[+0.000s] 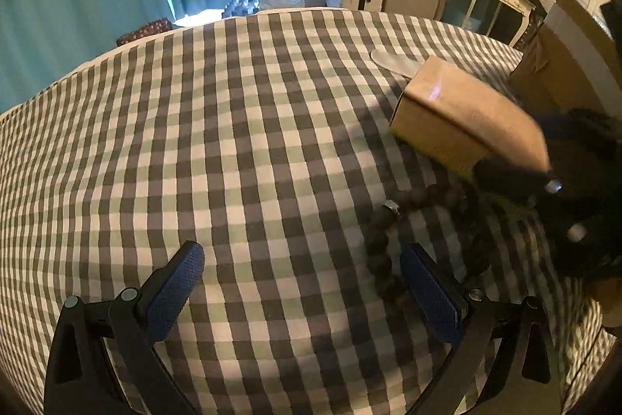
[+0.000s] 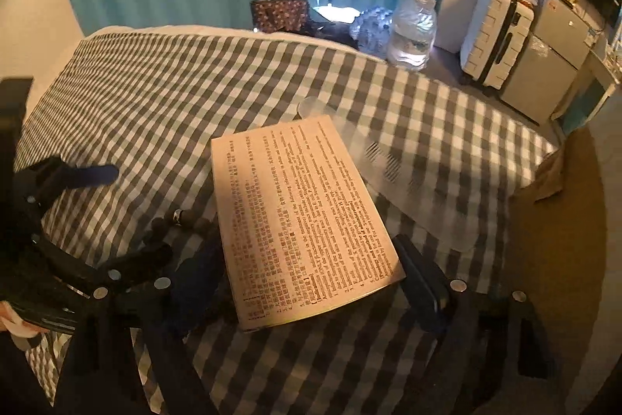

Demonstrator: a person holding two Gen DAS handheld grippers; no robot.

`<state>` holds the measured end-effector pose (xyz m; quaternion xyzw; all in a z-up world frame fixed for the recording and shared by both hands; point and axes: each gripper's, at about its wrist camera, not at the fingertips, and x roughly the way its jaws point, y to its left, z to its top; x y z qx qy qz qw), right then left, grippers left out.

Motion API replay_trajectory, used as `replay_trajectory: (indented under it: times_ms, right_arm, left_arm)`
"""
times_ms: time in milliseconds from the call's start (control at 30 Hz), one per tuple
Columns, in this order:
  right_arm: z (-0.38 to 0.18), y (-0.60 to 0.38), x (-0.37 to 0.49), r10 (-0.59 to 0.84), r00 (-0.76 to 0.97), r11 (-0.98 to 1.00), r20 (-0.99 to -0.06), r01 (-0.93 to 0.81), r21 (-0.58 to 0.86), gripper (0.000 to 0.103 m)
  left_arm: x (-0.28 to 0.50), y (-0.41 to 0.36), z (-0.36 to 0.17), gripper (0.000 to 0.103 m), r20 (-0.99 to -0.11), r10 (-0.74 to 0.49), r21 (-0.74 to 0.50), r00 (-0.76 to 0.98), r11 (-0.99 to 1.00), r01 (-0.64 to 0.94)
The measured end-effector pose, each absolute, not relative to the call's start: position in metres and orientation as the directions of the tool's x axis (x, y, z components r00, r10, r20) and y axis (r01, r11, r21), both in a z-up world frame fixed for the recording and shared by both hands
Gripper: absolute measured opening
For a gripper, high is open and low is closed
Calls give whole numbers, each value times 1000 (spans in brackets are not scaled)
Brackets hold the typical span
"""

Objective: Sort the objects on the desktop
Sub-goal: 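Grasp the leaflet-topped product box with the right tool while the left tool grasps the beaded bracelet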

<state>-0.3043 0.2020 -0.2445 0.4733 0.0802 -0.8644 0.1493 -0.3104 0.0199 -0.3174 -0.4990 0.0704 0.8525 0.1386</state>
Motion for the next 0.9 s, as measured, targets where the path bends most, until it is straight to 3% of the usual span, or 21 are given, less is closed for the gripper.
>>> replay_trajectory:
  times_ms: [133, 233, 300, 367, 400, 900]
  right_arm:
    - [-232, 204, -299, -199, -527, -942, -826, 334, 13, 83]
    - [-224, 205, -298, -209, -537, -943, -817, 333, 22, 82]
    - [-220, 204, -296, -216, -542, -942, -812, 335, 26, 82]
    - [-218, 203, -293, -222, -547, -940, -807, 341, 27, 82]
    - [-217, 202, -292, -224, -549, -939, -805, 344, 26, 81]
    - [-192, 208, -286, -241, -611, -952, -754, 299, 62, 79]
  left_arm:
    - [-305, 25, -319, 95, -868, 171, -30, -466, -955, -294]
    - [-301, 29, -319, 75, -862, 171, -30, -478, -957, -289]
    - [-296, 36, -315, 45, -854, 189, -34, -484, -950, -310]
    - [-294, 51, -310, 25, -852, 206, -34, -481, -940, -341]
    - [-294, 56, -308, 10, -852, 210, -33, -479, -935, -353]
    - [-300, 48, -256, 11, -758, 209, -20, -617, -954, -299]
